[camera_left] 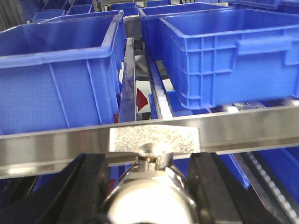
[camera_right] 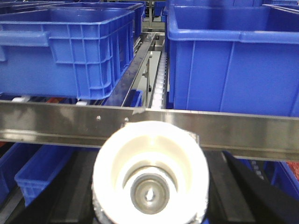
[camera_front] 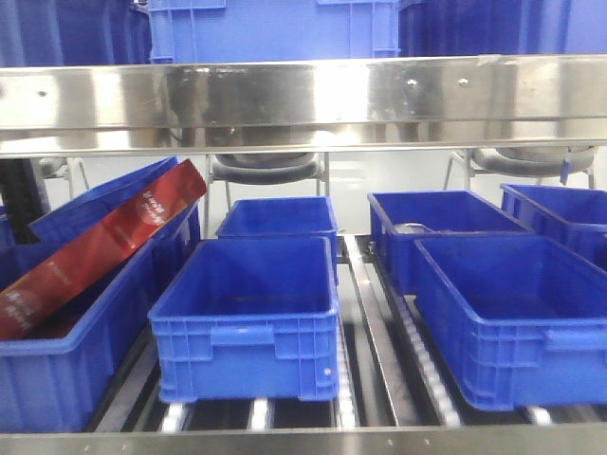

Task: Place valve from conveyor to right shelf box
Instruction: 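Extend both arms with valves over a blue bin on the shelf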

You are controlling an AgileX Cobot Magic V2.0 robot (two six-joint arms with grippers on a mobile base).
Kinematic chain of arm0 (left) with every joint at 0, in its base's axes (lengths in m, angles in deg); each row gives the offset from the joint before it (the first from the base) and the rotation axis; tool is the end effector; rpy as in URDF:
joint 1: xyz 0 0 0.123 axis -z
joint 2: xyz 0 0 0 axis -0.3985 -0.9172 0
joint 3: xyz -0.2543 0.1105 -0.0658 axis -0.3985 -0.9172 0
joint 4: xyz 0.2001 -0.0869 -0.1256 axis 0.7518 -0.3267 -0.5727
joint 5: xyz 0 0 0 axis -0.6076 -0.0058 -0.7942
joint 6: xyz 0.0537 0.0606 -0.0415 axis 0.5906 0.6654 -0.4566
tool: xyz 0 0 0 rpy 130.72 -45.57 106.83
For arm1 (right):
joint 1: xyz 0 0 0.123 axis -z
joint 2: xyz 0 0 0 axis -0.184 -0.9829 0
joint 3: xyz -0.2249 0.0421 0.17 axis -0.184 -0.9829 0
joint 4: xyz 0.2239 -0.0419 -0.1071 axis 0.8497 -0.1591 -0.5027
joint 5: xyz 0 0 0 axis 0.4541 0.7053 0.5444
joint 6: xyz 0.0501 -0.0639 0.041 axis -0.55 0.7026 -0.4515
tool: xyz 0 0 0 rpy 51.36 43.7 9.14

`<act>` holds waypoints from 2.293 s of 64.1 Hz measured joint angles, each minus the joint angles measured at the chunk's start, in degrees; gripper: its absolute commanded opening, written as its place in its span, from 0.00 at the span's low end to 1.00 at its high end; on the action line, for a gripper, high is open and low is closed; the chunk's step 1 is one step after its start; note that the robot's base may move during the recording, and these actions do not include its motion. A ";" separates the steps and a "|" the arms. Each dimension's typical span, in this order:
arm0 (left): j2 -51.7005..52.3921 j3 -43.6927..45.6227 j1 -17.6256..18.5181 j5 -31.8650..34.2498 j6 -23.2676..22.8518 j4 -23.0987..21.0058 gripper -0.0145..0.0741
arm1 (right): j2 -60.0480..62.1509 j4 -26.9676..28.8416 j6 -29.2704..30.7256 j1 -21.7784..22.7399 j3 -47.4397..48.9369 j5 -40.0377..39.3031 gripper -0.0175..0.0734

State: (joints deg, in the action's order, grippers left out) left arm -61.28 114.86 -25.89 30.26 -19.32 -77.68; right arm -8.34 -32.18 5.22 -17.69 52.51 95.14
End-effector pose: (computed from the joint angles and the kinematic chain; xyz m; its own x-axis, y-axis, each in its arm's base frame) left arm 0.1286 0.0038 0.4167 -0.2068 0.0883 -0.9744 -0.0045 0.9958 0.0912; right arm 0.1237 0.0202 0.3879 -0.2074 0.0202 -0.9780 -0.1642 0.9849 0.0552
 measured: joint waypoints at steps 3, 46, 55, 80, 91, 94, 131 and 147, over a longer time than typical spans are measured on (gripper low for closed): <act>0.00 0.00 0.00 0.00 0.00 0.00 0.04 | 0.00 0.00 0.00 0.00 0.00 0.00 0.01; 0.00 0.00 0.00 0.00 0.00 0.00 0.04 | 0.00 0.00 0.00 0.00 0.00 0.00 0.01; 0.00 0.00 0.00 0.00 0.00 0.00 0.04 | 0.00 0.00 0.00 0.00 0.00 0.00 0.01; 0.00 0.00 0.00 0.00 0.00 0.00 0.04 | 0.00 0.00 0.00 0.00 0.00 0.00 0.01; 0.00 0.00 0.00 0.00 0.00 0.00 0.04 | 0.00 0.00 0.00 0.00 0.00 0.00 0.01; 0.00 0.00 0.00 0.00 0.00 0.00 0.04 | 0.00 0.00 0.00 0.00 0.00 0.00 0.01; 0.00 0.00 0.00 0.00 0.00 0.00 0.04 | 0.00 0.00 0.00 0.00 0.00 0.00 0.01; 0.00 0.00 0.00 0.00 0.00 0.00 0.04 | 0.00 0.00 0.00 0.00 0.00 0.00 0.01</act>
State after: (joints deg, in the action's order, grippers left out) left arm -61.28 114.86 -25.89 30.26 -19.32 -77.68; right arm -8.34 -32.18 5.22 -17.69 52.51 95.14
